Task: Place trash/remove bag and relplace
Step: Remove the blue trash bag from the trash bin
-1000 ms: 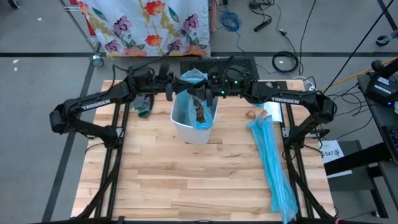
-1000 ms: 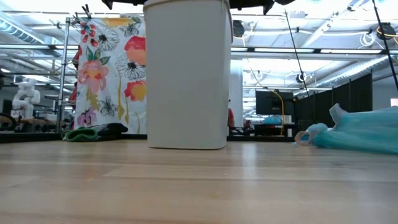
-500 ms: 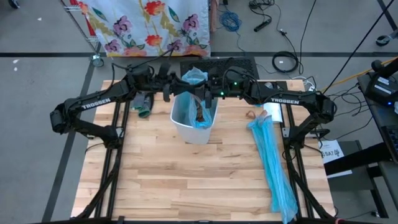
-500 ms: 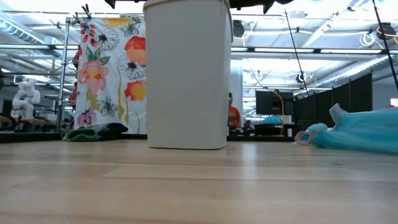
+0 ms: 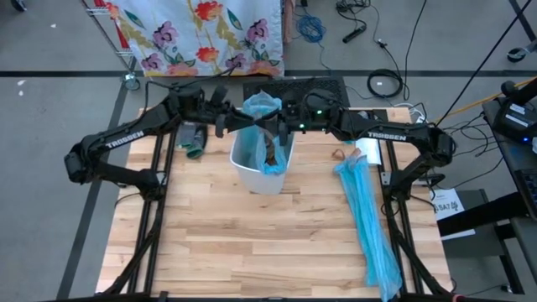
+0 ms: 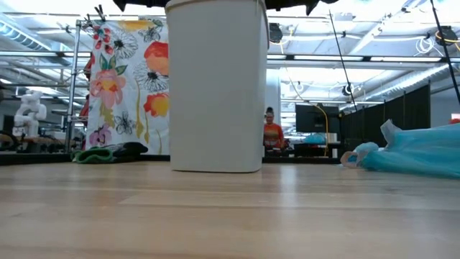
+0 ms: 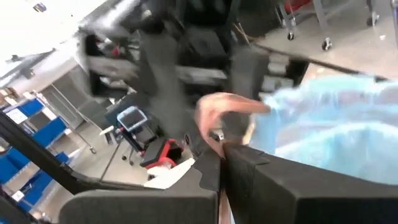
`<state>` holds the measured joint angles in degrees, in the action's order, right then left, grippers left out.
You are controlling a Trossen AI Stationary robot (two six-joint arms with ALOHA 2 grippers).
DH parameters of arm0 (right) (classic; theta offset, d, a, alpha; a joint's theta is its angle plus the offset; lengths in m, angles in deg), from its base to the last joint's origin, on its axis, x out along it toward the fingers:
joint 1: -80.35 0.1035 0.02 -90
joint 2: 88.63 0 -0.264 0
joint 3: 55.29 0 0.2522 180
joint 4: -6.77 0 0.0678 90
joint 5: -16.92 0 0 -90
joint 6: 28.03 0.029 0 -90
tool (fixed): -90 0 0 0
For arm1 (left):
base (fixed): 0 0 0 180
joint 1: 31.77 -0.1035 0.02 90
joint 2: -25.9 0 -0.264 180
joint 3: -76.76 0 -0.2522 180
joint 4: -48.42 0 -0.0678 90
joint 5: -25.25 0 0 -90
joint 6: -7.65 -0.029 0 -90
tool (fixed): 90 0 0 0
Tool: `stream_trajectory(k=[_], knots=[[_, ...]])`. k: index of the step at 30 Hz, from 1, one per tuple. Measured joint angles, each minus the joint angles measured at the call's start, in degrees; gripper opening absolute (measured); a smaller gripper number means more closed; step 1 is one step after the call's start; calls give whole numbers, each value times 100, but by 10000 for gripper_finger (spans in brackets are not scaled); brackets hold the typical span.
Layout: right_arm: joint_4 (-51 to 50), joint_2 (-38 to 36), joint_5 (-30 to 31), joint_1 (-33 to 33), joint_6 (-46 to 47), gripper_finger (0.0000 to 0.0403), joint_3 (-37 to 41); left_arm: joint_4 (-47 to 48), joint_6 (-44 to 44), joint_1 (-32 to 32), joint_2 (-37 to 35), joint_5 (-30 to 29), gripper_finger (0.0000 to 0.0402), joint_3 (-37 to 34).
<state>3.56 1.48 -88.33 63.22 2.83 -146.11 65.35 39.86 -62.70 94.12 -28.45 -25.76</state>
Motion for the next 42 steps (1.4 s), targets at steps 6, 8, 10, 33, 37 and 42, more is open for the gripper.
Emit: stream_trajectory(k=[6, 8, 10, 33, 37, 42], knots=[[155, -79, 12, -4, 171, 0, -45, 119, -311, -49, -419, -102, 152, -9], [-33, -57, 3, -3, 194, 0, -255, 138, -411, -57, -520, -240, 152, -9], [-76, -79, -4, -2, 121, 0, -578, 145, -433, -51, -557, -248, 152, -9], [-2392, 375, 181, 52, -458, 0, -3154, -1049, -751, 187, -655, -291, 152, -9], [-2223, 567, 107, 53, -359, 0, -3154, -1066, -905, 310, -642, -446, 152, -13], [-2077, 605, 12, 23, -286, 0, -3157, -1147, -901, 333, -628, -458, 145, -13]])
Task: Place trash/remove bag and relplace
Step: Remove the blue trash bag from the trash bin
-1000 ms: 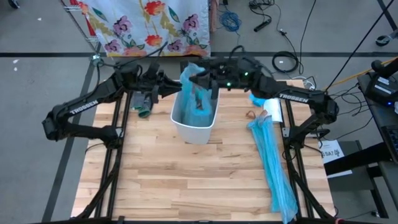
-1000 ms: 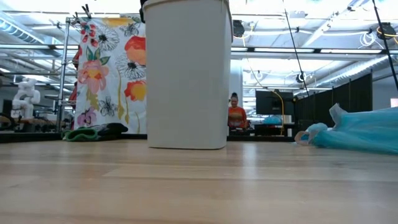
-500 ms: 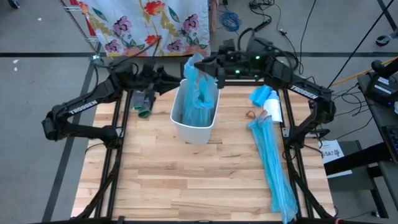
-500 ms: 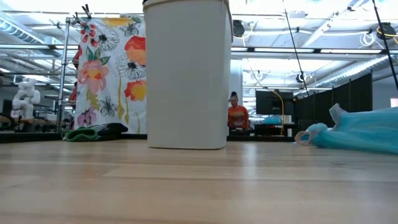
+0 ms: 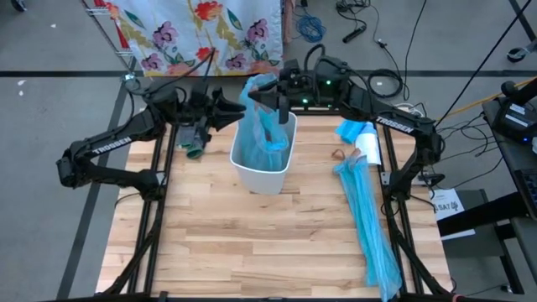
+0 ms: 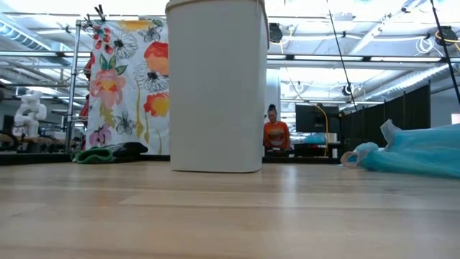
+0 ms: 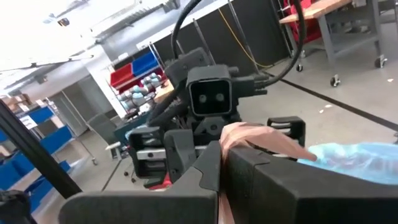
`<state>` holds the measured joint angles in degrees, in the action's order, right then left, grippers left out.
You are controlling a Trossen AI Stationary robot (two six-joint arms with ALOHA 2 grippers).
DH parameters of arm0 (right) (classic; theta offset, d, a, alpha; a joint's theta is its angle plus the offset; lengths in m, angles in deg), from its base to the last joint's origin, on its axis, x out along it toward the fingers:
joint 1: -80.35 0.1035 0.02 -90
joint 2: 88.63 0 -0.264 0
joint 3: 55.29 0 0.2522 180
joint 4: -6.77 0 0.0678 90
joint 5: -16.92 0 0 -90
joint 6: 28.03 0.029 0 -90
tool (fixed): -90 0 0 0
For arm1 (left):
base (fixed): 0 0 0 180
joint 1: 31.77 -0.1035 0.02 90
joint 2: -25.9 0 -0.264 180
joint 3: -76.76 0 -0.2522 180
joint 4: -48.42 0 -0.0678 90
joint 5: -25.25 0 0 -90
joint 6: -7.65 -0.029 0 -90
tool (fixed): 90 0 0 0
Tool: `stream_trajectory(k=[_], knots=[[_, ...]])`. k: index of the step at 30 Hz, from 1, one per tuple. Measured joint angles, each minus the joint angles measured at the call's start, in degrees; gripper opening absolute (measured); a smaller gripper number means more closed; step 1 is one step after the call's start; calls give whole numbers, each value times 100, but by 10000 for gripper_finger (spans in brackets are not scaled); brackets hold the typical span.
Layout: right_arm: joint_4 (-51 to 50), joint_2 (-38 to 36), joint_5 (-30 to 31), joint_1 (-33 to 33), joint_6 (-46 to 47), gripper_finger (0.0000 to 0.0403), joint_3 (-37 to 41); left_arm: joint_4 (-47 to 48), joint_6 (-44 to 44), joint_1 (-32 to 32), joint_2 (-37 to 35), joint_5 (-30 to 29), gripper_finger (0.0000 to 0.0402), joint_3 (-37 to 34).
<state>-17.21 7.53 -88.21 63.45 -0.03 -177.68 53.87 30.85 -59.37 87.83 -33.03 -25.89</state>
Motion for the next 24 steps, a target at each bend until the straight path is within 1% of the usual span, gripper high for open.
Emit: stream_trajectory(k=[3, 5, 7, 8, 9, 12, 14, 16, 21, 24], knots=[[141, 0, 0, 2, 6, 0, -5, -40, 27, -1, -7, -26, 113, 0], [217, 0, 0, 2, 6, 0, -20, -37, 29, -1, -7, -32, 79, 0], [205, 0, 0, 2, 34, 0, -60, -41, 29, -1, -4, -32, 35, 0], [203, -2, -2, 2, 58, 0, -60, -79, 37, -1, -3, -32, 18, 0], [199, -2, -2, 2, 92, 0, -60, -166, 38, -6, -4, -37, 11, 0], [187, 0, -6, 4, 134, 0, -60, -683, -8, -1, -4, -47, 9, 0], [191, 0, -20, 37, 135, 0, -60, -952, -261, 1, -4, -49, 7, 0], [192, 0, -22, 52, 160, 0, -60, -911, -547, 1, -3, -132, 4, 0], [232, 0, -51, 96, 286, 0, -60, -851, -566, 159, 231, -199, 2, 38], [226, 0, -143, 98, 303, 0, -60, -854, -816, 311, 414, -244, 2, 178]])
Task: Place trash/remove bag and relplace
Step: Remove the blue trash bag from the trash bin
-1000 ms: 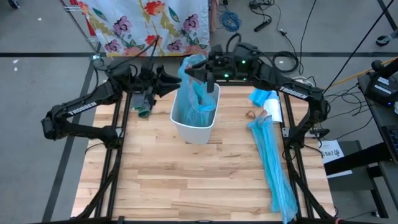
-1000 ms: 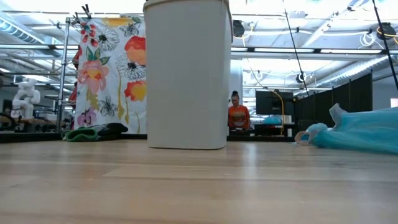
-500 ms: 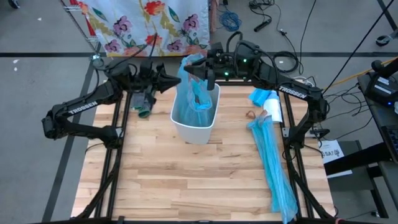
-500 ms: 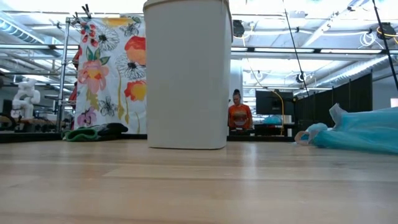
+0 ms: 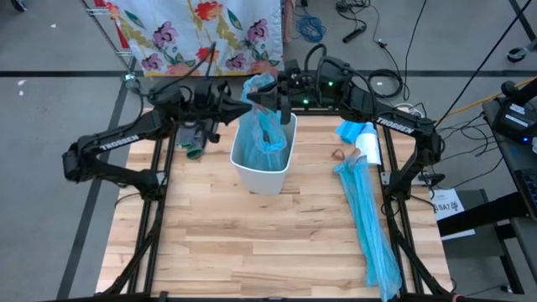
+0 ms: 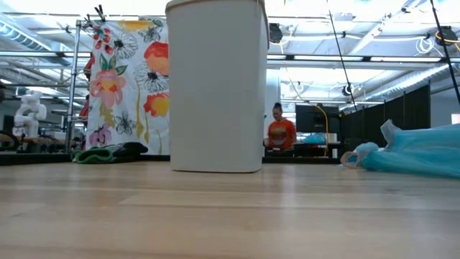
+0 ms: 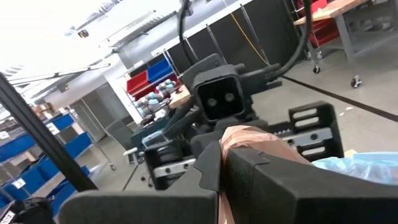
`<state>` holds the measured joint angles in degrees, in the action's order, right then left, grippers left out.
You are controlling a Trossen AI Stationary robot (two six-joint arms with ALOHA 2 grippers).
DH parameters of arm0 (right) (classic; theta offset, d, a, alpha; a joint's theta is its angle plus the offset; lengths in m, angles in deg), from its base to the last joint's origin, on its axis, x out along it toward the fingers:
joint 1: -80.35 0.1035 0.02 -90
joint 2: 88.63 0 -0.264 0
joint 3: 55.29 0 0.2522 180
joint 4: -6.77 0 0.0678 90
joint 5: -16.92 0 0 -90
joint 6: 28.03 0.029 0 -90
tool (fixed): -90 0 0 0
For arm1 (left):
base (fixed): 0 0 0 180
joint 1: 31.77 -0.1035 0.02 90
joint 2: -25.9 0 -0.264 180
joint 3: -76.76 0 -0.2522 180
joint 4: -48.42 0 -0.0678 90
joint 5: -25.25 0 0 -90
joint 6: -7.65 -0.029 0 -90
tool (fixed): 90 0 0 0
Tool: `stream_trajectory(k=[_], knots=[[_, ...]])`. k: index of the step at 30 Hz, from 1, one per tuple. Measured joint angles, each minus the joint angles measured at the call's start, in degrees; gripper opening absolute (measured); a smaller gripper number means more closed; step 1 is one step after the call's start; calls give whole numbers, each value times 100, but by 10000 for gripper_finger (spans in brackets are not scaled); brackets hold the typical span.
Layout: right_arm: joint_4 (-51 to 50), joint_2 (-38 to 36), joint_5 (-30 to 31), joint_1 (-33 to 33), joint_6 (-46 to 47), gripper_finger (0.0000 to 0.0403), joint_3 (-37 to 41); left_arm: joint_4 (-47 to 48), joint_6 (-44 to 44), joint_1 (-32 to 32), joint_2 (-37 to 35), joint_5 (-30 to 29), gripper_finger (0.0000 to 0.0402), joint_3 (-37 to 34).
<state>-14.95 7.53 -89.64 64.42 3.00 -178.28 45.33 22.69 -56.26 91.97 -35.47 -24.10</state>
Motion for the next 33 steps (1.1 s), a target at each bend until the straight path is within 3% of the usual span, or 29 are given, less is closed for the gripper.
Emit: stream_trajectory(k=[14, 28, 33], knots=[[2, 0, -34, 145, 60, 0, 0, 463, -535, 112, 856, -140, 0, 764], [-24, 0, -187, 142, 159, 0, 0, 438, -697, 96, 860, -258, 0, 784], [-73, 0, -200, 142, 228, 0, 0, 416, -975, 83, 673, -586, 0, 786]])
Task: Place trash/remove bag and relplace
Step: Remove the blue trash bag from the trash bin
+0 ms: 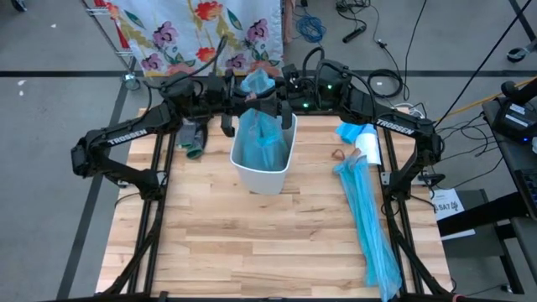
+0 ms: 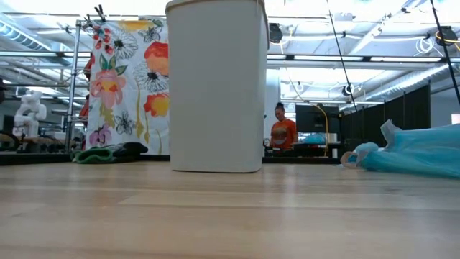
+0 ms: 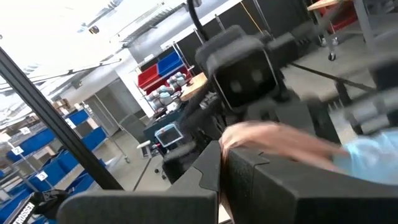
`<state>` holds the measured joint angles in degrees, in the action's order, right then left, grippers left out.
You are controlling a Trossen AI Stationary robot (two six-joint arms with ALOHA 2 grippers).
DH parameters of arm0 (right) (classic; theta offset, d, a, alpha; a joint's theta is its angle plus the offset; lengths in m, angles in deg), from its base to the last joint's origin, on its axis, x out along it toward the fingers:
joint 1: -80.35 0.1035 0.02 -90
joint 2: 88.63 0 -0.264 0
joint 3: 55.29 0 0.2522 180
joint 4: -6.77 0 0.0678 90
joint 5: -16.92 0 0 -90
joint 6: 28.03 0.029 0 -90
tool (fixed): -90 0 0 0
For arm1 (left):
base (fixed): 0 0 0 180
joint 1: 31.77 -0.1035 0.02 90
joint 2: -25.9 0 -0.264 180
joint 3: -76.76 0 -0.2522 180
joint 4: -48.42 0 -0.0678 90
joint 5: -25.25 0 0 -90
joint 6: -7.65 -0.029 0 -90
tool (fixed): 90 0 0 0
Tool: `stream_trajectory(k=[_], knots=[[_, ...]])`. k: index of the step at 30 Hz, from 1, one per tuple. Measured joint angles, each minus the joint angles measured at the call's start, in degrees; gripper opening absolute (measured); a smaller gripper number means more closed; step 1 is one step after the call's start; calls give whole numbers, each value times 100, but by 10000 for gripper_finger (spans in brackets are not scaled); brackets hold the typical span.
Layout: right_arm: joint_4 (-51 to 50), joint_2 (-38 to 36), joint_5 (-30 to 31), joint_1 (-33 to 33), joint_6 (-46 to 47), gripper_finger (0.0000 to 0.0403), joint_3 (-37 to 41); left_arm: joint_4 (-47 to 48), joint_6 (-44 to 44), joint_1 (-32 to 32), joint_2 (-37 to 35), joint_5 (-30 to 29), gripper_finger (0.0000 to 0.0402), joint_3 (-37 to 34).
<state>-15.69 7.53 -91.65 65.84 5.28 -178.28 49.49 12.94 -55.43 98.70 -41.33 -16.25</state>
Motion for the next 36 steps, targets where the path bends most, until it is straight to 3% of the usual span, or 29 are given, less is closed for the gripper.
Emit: stream_trajectory(k=[13, 24, 36], knots=[[132, 0, -144, 39, 134, 0, 2, 32, -11, 92, 370, -80, 0, 0], [890, -2, -442, 114, 211, 0, -14, 257, 29, 87, 503, -104, 0, 0], [724, 15, -395, -57, -579, 0, -721, 908, 29, 137, 533, -100, 0, 11]])
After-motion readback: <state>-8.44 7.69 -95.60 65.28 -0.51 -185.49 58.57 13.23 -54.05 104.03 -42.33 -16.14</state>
